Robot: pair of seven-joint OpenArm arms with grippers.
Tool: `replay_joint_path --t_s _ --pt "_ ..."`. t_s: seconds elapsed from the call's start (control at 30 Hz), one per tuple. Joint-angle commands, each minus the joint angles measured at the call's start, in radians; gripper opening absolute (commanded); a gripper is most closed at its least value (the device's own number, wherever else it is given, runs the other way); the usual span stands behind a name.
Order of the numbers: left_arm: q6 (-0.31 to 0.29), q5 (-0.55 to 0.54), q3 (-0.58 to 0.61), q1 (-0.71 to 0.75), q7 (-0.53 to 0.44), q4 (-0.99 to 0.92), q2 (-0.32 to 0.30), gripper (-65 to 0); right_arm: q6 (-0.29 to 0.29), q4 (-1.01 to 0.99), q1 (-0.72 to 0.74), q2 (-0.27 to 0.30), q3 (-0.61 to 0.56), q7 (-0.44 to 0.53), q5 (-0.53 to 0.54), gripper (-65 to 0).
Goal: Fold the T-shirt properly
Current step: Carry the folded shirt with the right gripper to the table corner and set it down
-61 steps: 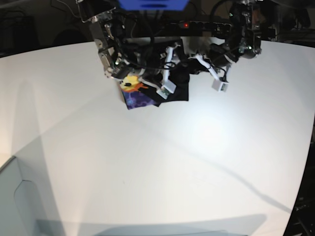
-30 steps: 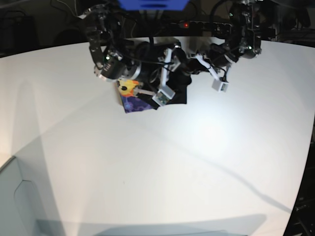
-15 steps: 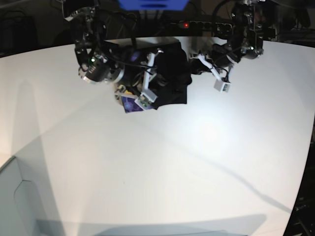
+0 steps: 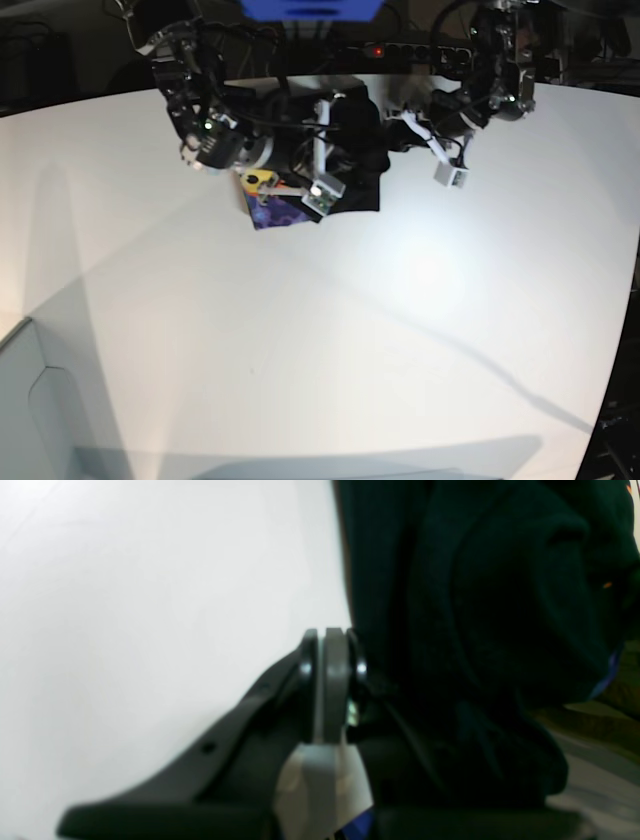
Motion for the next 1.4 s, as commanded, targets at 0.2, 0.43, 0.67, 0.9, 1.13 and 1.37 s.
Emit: replay_joint_path --t_s 0.2,0.43,0.67,0.9,1.13,1.37 --pt "0.001 -0.002 -0.002 0.004 0.004 0.016 -0.006 -62.0 0.004 -0.309 0.057 -0.003 -0.038 0.241 0.012 -65.0" --pt "0.001 0.0 -0.002 0.0 0.004 0.016 -0.006 -62.0 0.004 -0.652 0.118 0.023 -0.018 0.463 0.015 -65.0" --pt "0.001 -0.002 -0.002 -0.003 0.004 0.016 -0.006 -62.0 -0.001 -0.729 0.114 0.02 0.306 0.48 0.015 -65.0" --pt "0.001 0.006 -0.002 -0.004 0.004 0.016 -0.006 -62.0 -0.047 -0.724 0.095 0.024 0.757 0.48 0.01 -65.0" --pt "0.001 0.006 -0.002 -0.013 0.004 0.015 -0.006 -62.0 -0.237 -0.727 0.095 0.024 1.072 0.492 0.01 -65.0" --pt "0.001 0.006 -0.002 -0.018 0.004 0.015 -0.006 -62.0 -0.248 -0.731 0.115 0.026 1.171 0.59 0.01 -65.0"
